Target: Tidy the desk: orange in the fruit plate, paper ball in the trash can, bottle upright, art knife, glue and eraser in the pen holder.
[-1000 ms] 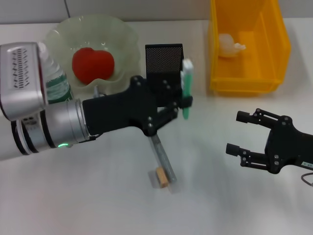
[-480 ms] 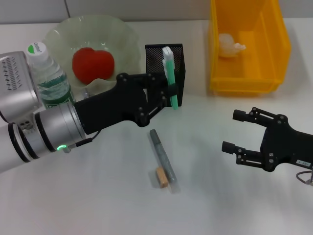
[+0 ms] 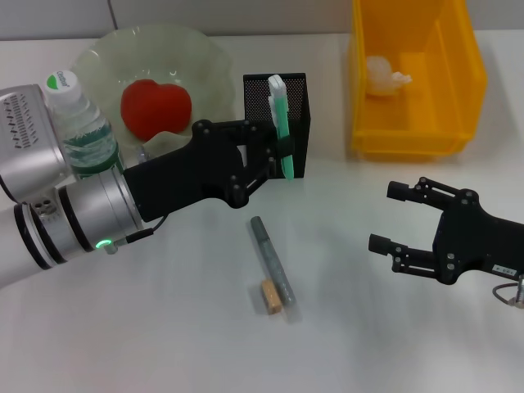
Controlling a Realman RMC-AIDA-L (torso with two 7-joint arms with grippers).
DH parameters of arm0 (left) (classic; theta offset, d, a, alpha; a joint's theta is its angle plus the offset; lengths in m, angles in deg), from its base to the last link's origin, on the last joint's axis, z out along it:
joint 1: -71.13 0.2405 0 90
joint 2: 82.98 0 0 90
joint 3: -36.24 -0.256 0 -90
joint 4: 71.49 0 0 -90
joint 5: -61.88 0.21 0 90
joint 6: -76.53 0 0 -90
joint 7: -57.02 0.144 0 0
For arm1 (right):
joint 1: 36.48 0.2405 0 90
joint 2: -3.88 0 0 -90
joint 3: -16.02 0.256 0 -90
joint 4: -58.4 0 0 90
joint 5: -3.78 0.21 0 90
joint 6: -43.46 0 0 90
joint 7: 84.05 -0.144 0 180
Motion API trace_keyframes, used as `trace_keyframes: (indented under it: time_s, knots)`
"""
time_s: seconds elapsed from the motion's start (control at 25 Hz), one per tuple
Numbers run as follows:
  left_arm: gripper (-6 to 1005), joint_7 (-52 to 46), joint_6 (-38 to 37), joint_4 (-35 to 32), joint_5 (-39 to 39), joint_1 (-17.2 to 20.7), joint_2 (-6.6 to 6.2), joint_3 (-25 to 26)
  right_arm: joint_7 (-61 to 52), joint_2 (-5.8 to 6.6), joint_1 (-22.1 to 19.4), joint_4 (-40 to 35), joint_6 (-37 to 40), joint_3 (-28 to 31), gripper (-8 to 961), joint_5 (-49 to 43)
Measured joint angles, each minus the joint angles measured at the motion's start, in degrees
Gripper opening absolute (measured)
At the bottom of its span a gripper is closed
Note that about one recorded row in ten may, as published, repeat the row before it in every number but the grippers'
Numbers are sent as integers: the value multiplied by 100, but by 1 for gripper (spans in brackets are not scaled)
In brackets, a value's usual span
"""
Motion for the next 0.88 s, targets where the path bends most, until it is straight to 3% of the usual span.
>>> trace_keyframes:
  time_s: [0.36,0.56,0.88]
  knots:
    - [202,-16,28,30,-213,-68,0,-20,0,0,23,0,-18,44,791,33]
    - [203,-11,484,318,-641,-515,0,-20,0,-1,11,0,-22,44,791,58]
    - [203,-41,786,364,-1059,-664,0,-26,1,-7,-12,0,-25,44,792,78]
